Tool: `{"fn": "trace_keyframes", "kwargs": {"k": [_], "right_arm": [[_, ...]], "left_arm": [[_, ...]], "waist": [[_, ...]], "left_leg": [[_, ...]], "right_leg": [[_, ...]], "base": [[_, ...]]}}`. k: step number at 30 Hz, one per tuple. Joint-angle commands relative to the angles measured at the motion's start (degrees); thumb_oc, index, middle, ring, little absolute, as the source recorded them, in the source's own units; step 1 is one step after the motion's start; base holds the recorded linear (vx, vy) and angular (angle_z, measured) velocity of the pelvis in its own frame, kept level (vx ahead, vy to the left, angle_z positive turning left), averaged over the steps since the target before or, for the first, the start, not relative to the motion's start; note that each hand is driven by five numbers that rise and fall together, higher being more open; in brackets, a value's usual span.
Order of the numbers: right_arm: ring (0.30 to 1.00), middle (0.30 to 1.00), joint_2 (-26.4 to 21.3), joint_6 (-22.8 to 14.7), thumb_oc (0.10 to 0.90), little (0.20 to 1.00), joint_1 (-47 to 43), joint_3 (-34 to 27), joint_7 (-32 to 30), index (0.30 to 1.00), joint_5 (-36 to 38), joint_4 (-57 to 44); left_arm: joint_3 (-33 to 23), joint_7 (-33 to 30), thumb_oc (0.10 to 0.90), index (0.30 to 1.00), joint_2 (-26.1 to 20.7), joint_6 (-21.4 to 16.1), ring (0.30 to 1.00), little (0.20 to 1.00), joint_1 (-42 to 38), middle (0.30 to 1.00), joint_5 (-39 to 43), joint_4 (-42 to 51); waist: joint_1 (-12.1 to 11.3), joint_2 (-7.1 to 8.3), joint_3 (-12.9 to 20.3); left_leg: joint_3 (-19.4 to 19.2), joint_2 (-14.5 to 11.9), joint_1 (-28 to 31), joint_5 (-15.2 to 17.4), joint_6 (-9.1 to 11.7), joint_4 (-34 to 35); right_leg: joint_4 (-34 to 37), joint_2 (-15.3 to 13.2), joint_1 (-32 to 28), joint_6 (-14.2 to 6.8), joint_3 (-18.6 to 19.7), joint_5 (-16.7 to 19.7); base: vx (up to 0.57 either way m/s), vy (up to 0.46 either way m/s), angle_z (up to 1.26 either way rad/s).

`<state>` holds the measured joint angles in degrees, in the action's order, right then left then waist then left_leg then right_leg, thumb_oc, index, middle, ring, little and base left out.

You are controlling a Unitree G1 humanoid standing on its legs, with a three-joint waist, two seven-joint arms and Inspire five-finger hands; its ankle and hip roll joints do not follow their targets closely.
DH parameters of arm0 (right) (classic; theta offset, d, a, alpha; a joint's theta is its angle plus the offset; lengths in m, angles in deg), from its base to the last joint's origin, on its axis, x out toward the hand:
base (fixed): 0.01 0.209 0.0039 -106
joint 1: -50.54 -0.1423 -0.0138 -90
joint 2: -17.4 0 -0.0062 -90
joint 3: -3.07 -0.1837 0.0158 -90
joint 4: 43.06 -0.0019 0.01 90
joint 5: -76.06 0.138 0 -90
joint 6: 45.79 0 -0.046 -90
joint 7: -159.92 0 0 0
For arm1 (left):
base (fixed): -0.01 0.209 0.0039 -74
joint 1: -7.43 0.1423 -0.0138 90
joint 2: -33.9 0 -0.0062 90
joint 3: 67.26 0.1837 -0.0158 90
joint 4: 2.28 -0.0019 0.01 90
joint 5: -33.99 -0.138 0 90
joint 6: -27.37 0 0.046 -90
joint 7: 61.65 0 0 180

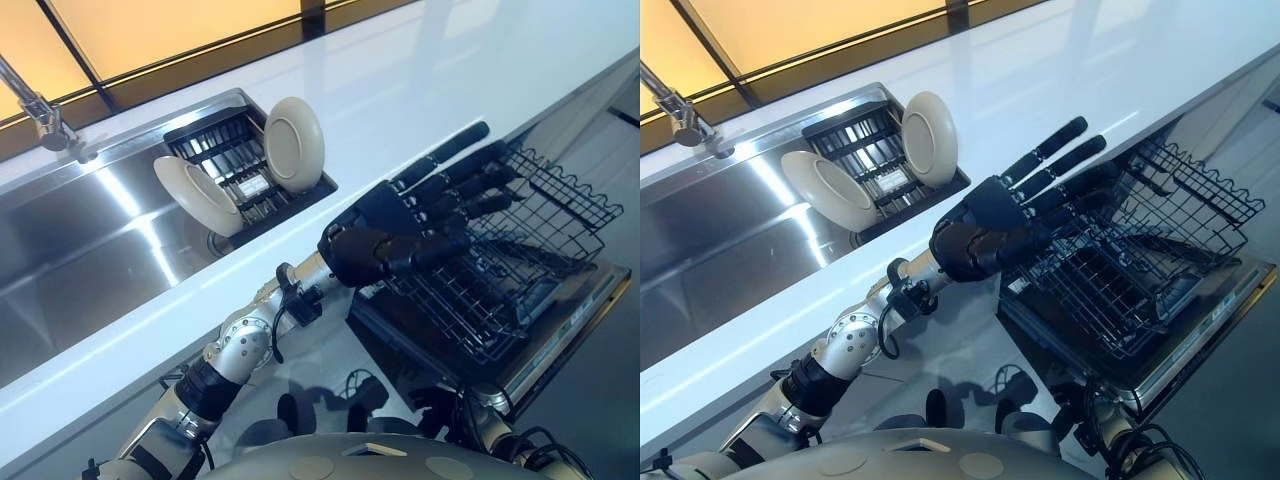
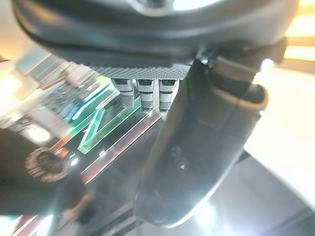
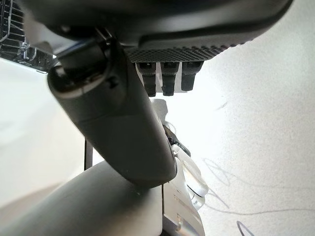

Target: Pick up plates and place into dishwasher.

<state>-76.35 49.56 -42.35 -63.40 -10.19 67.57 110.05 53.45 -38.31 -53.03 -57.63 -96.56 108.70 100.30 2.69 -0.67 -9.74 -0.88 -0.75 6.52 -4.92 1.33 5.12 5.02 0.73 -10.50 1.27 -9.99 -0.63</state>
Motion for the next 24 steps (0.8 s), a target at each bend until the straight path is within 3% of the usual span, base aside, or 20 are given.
{"fn": "trace_keyframes", "kwargs": {"k": [1, 2, 5, 7, 11, 12, 19, 24], "right_arm": [[0.900, 0.900, 5.47, -1.30, 0.800, 0.900, -3.24, 1.50, 0.60, 0.900, 3.47, 0.50], [0.900, 0.900, 5.46, -1.35, 0.800, 0.900, -3.23, 1.40, 0.61, 0.900, 3.51, 0.69], [0.900, 0.900, 4.77, -1.49, 0.800, 0.900, -1.54, 0.40, 0.90, 0.900, 3.73, -0.55], [0.900, 0.900, 4.23, -3.28, 0.800, 0.900, 1.40, -1.12, 0.86, 0.900, 2.33, -1.36], [0.900, 0.900, 3.66, -5.83, 0.800, 0.900, 3.94, -2.60, 0.23, 0.900, 1.70, -0.10], [0.900, 0.900, 3.29, -6.74, 0.800, 0.900, 4.77, -3.40, 0.12, 0.900, 1.28, 0.59], [0.900, 0.900, 2.20, -7.73, 0.800, 0.900, 6.32, -5.07, -0.40, 0.900, 0.39, 0.61], [0.900, 0.900, 1.33, -4.63, 0.800, 0.900, 6.67, -4.77, 0.24, 0.900, 0.15, -3.59]], "left_arm": [[-3.65, -0.76, 0.800, 0.900, 5.32, -17.26, 0.900, 0.900, -3.06, 0.900, -4.10, 2.61], [-4.30, -1.36, 0.800, 0.900, 4.92, -18.30, 0.900, 0.900, -2.89, 0.900, -5.11, 2.60], [-9.54, -5.51, 0.800, 0.900, 1.34, -27.54, 0.900, 0.900, -1.19, 0.900, -19.70, 3.59], [-15.70, -11.38, 0.800, 0.900, -2.99, -30.87, 0.900, 0.900, 0.90, 0.900, -35.83, 6.69], [-23.08, -18.66, 0.800, 0.900, -8.20, -27.21, 0.900, 0.900, 1.42, 0.900, -45.17, 9.16], [-27.57, -22.38, 0.800, 0.900, -11.61, -26.95, 0.900, 0.900, 1.73, 0.900, -50.59, 10.51], [-41.05, -39.02, 0.800, 0.900, -22.27, -29.68, 0.900, 0.900, 3.47, 0.900, -71.13, 10.63], [-47.42, -45.14, 0.800, 0.900, -30.38, -23.65, 0.900, 0.900, 4.86, 0.900, -81.64, 6.43]], "waist": [[-2.51, 1.19, 1.85], [-2.74, 1.22, 1.86], [-3.96, 1.36, 1.77], [-4.83, 1.15, 1.38], [-5.90, 0.87, 1.18], [-6.48, 0.71, 1.22], [-7.34, 0.08, 1.58], [-6.87, -0.83, 2.43]], "left_leg": [[0.63, 2.83, 1.69, 9.35, -1.87, -2.30], [0.86, 2.81, 1.62, 9.36, -1.78, -2.56], [1.64, 2.44, 0.97, 9.42, -0.99, -3.96], [2.21, 2.28, -0.34, 9.07, -0.28, -5.24], [2.66, 2.36, -1.80, 8.41, 0.42, -6.11], [2.73, 2.39, -2.42, 8.02, 0.82, -6.35], [3.65, 2.94, -3.23, 7.45, 1.24, -6.22], [3.89, 3.39, -2.55, 7.57, 0.93, -5.24]], "right_leg": [[-6.38, 1.08, 2.63, -2.78, 1.82, -5.32], [-6.31, 1.10, 2.45, -2.66, 1.67, -5.36], [-6.00, 1.15, 1.72, -2.19, 0.39, -5.66], [-5.84, 1.17, 1.50, -1.99, -0.67, -6.04], [-5.82, 0.97, 1.27, -2.00, -2.11, -6.61], [-6.01, 0.84, 1.29, -1.98, -2.74, -6.88], [-6.81, 0.17, 1.97, -1.84, -3.37, -7.62], [-7.22, -0.30, 2.46, -1.89, -2.91, -7.90]], "base": [[-0.01, -0.103, 0.12], [-0.01, -0.094, 0.09], [-0.02, -0.083, 0.18], [-0.05, -0.056, 0.17], [-0.01, -0.006, 0.13], [0.02, 0.020, 0.16], [0.03, 0.033, 0.14], [0.04, 0.079, 0.10]]}}
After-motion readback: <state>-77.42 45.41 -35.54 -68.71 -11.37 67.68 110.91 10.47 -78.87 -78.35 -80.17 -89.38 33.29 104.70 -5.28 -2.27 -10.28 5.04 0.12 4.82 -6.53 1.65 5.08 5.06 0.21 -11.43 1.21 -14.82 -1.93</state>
